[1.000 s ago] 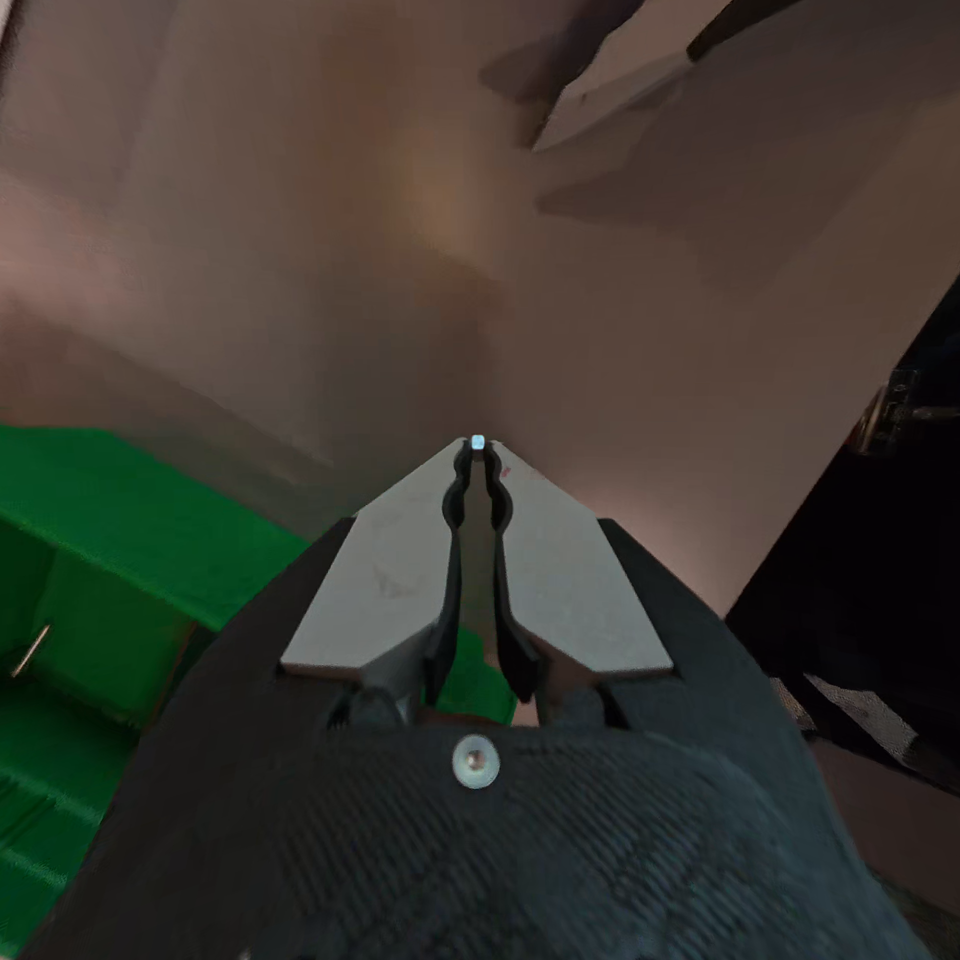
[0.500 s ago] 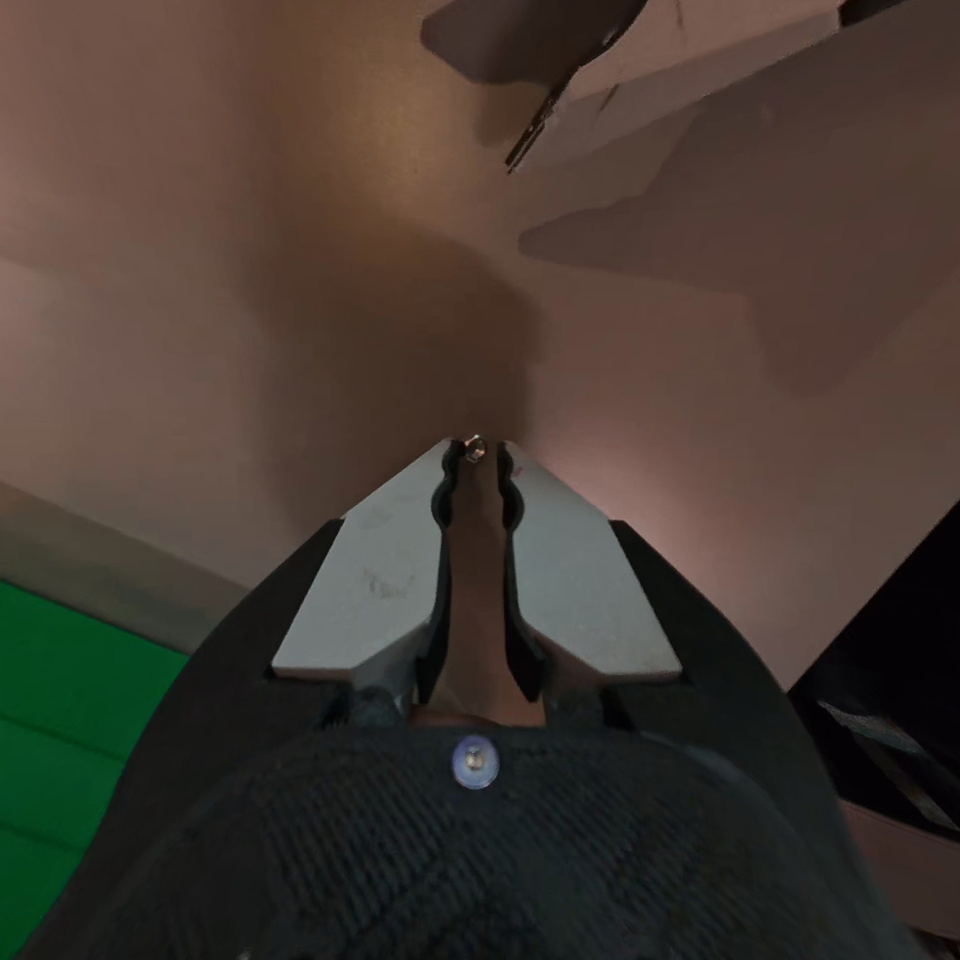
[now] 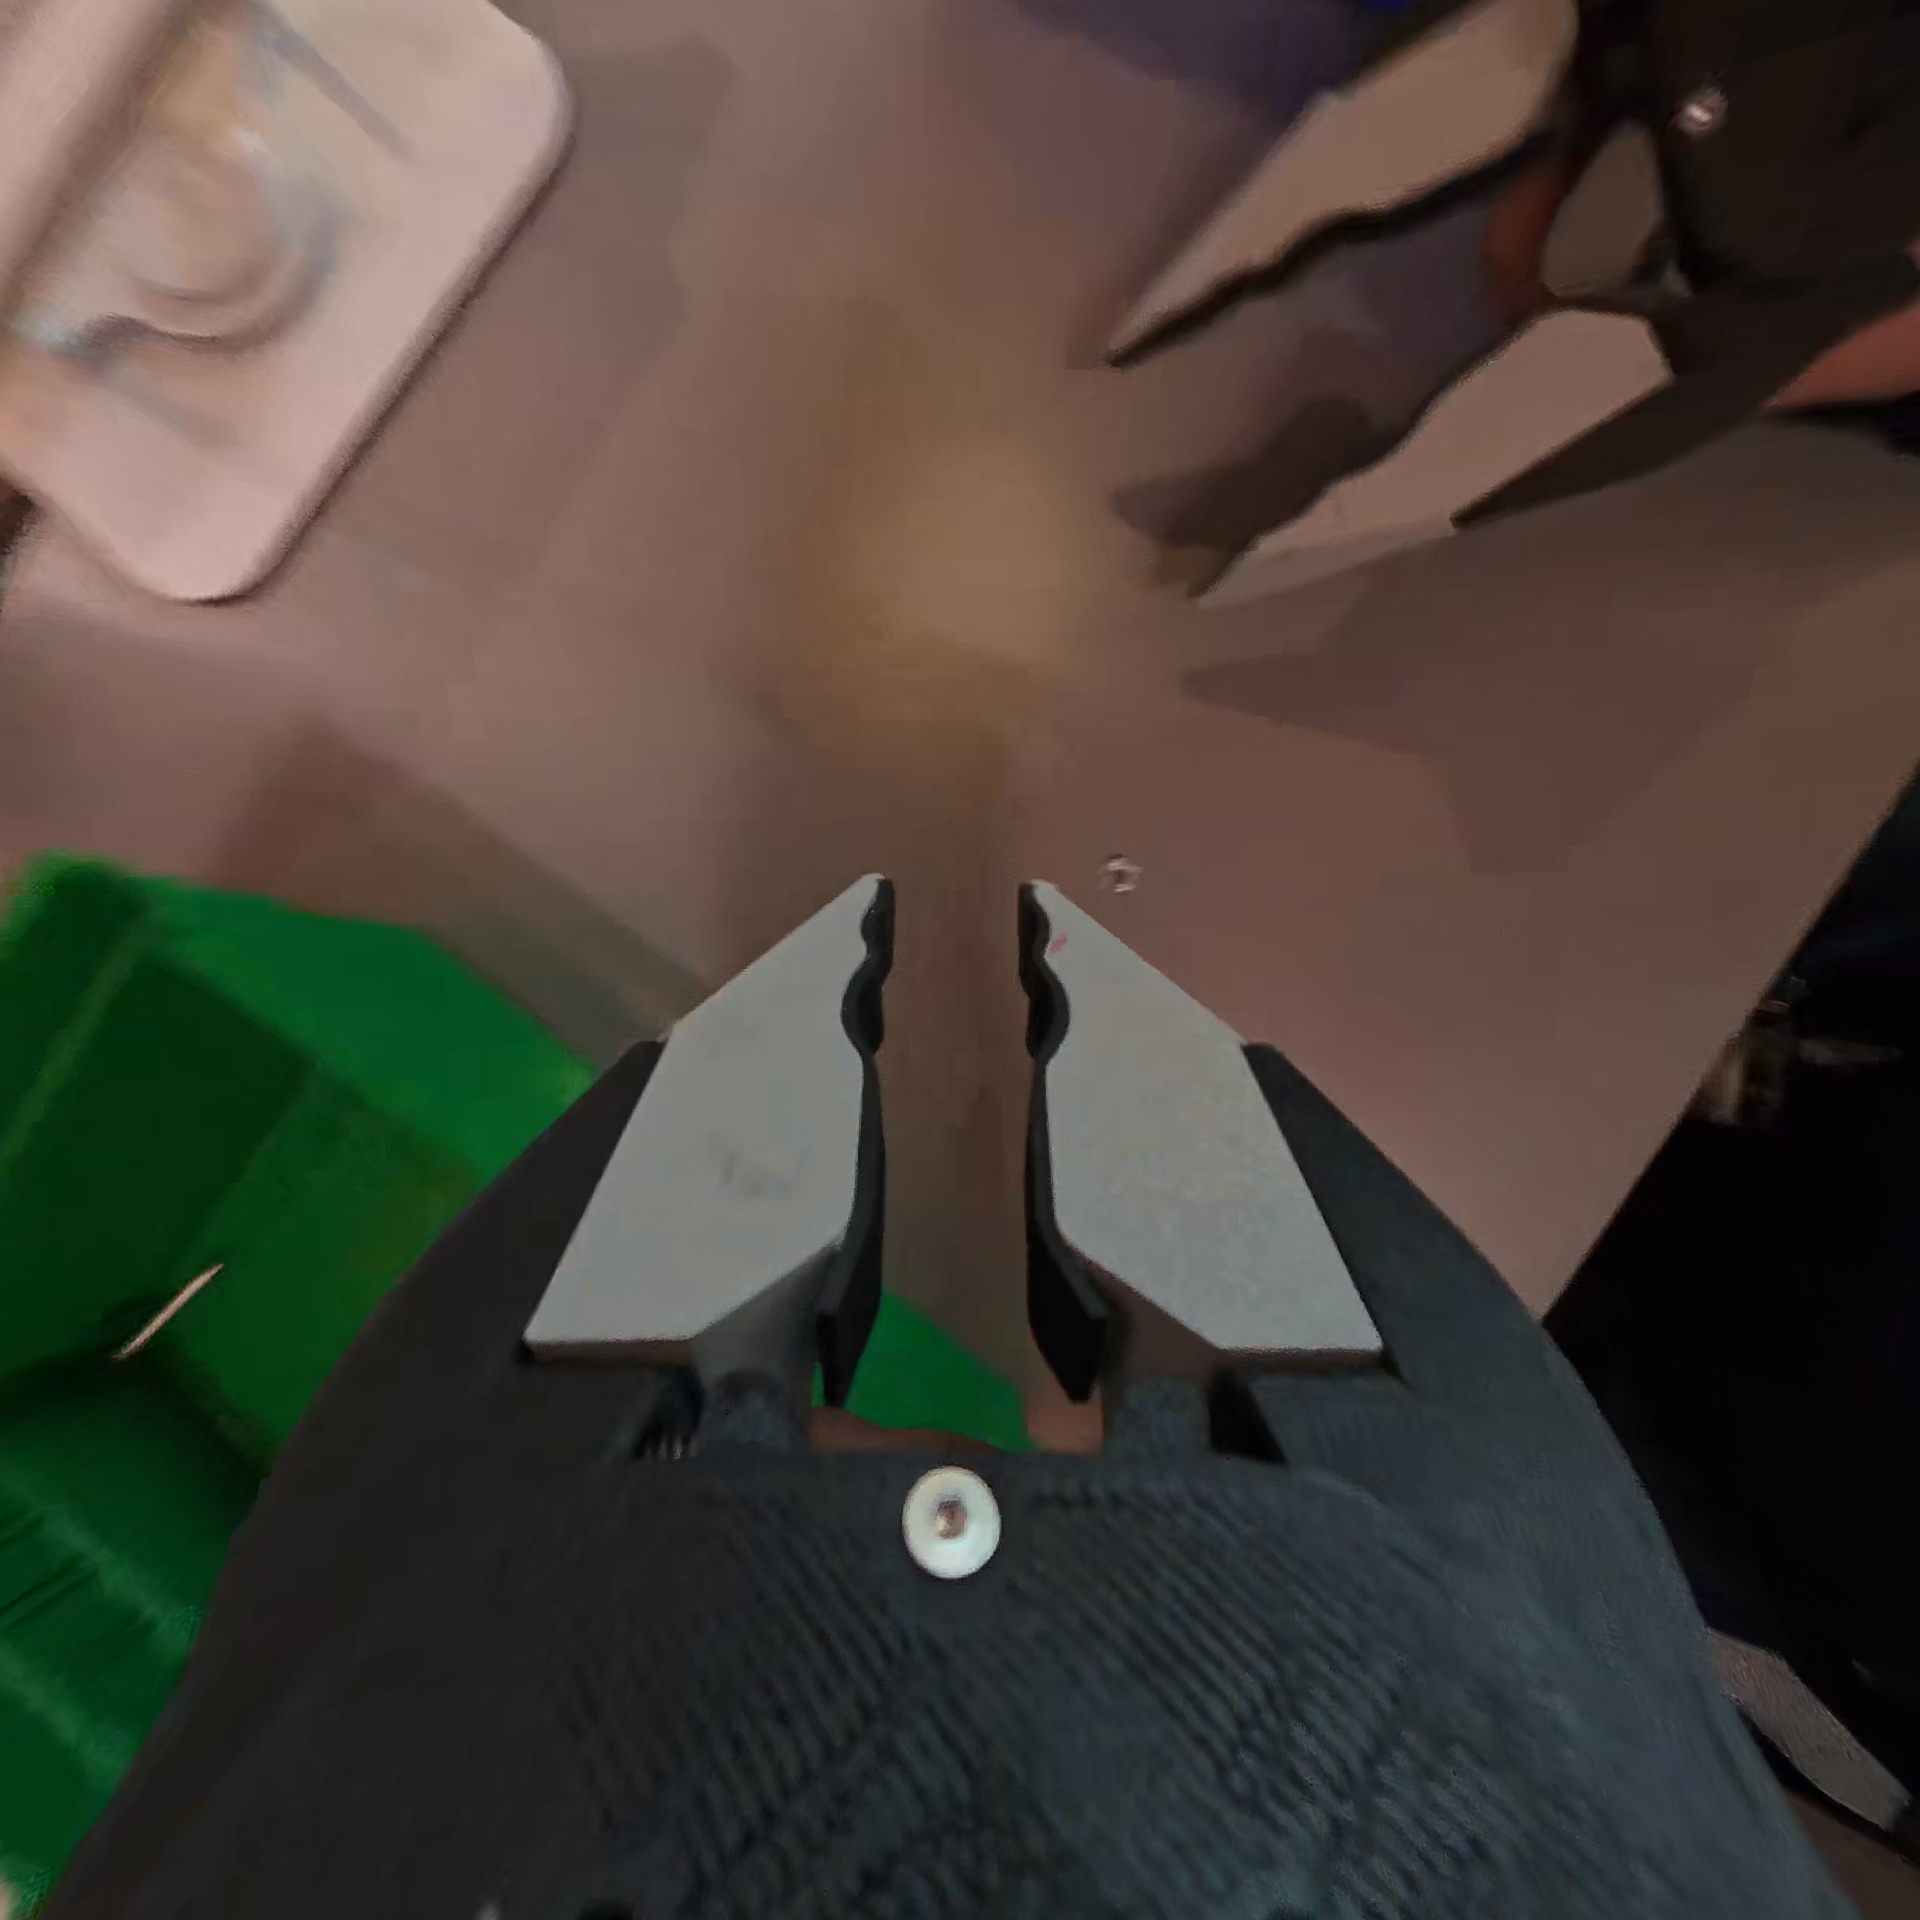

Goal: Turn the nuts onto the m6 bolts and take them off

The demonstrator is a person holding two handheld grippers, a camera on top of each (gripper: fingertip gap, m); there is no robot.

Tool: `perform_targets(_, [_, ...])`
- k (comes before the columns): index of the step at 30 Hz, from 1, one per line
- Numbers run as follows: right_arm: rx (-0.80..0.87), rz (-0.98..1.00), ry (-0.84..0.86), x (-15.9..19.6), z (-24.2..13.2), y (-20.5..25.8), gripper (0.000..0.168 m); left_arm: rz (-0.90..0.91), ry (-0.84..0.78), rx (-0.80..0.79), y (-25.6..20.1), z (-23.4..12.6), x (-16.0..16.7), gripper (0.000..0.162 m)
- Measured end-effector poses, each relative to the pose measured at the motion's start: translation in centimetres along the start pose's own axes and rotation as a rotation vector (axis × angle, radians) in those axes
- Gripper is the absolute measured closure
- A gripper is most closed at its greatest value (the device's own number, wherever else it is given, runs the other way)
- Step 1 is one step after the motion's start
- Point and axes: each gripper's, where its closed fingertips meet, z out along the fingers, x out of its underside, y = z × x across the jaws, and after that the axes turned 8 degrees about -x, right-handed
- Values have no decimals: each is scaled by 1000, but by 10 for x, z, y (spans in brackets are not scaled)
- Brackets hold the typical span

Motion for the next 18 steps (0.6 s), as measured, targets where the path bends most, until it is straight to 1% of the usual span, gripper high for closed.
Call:
perform_targets(1, [-2, 3, -2, 0, 0, 0, 108, -13, -2, -69, 26, -13, 2, 141])
perform_targets(3, [-2, 4, -4, -1, 0, 0, 109, -71, 22, -197, 79, -32, 16, 140])
perform_targets(6, [-8, 2, -3, -1, 0, 2, 109, -170, 140, -347, 149, -40, 59, 138])
perform_targets(9, [-6, -9, 9, 1, 3, 3, 109, -245, 249, -425, 197, -25, 101, 136])
perform_targets(11, [-4, -9, 18, 4, 4, 2, 109, -271, 323, -442, 218, -8, 124, 134])
perform_targets(12, [-5, -5, 23, 5, 5, 2, 109, -241, 358, -453, 227, 0, 133, 134])
perform_targets(15, [-6, 6, 30, 8, 6, -1, 109, 13, 409, -420, 240, 23, 147, 139])
perform_targets(17, [-10, 18, 27, 8, 6, -2, 109, 193, 427, -330, 235, 37, 152, 132])
perform_targets(18, [-13, 24, 25, 8, 6, -2, 109, 287, 449, -323, 238, 41, 156, 131])
